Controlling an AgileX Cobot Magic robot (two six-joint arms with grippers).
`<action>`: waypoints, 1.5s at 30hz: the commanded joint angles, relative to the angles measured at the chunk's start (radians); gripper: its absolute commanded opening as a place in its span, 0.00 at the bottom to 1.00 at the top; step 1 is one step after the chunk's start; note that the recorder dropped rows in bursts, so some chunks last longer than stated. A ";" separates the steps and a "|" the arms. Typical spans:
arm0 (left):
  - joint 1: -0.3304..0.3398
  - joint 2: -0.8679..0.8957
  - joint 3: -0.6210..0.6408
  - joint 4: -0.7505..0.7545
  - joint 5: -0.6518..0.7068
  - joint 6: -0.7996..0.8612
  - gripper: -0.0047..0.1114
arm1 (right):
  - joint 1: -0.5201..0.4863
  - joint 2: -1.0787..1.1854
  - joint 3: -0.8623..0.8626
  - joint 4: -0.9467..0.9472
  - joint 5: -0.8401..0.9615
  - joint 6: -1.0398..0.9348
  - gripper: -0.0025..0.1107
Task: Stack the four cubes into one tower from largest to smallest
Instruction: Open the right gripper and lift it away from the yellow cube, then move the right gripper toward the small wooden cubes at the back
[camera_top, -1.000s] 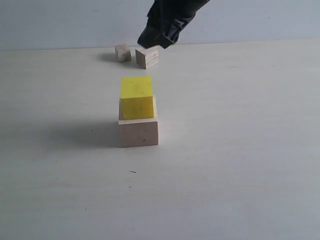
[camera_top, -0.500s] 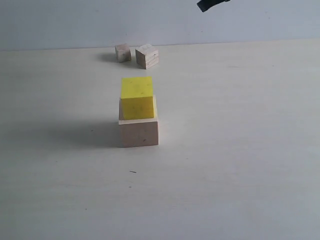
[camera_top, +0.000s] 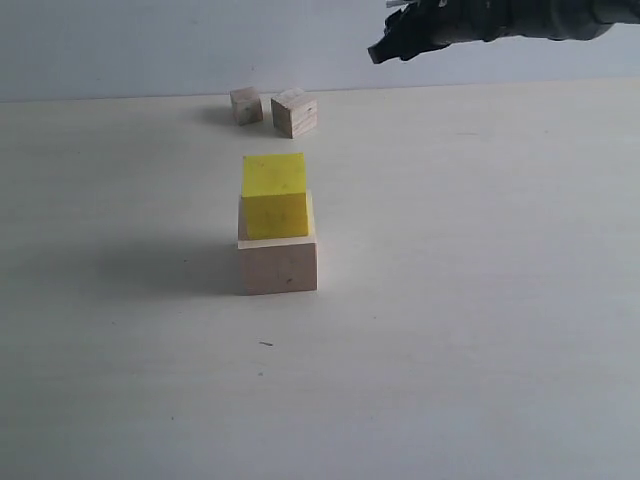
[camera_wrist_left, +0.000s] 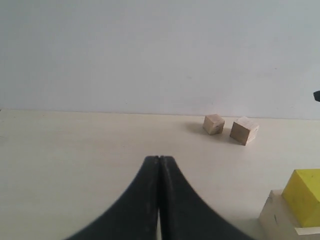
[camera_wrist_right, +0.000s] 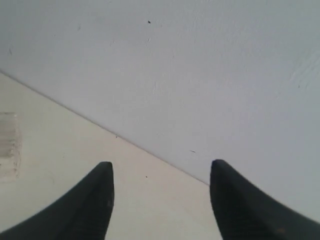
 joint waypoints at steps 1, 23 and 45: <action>0.000 -0.004 0.008 0.000 -0.025 0.027 0.04 | -0.003 0.066 -0.104 0.089 -0.020 0.007 0.60; 0.000 0.027 0.008 0.006 -0.034 0.029 0.04 | 0.016 0.337 -0.621 0.533 0.449 -0.203 0.62; 0.000 0.026 0.008 0.006 -0.036 0.029 0.04 | 0.014 0.347 -0.632 0.528 0.357 -0.169 0.62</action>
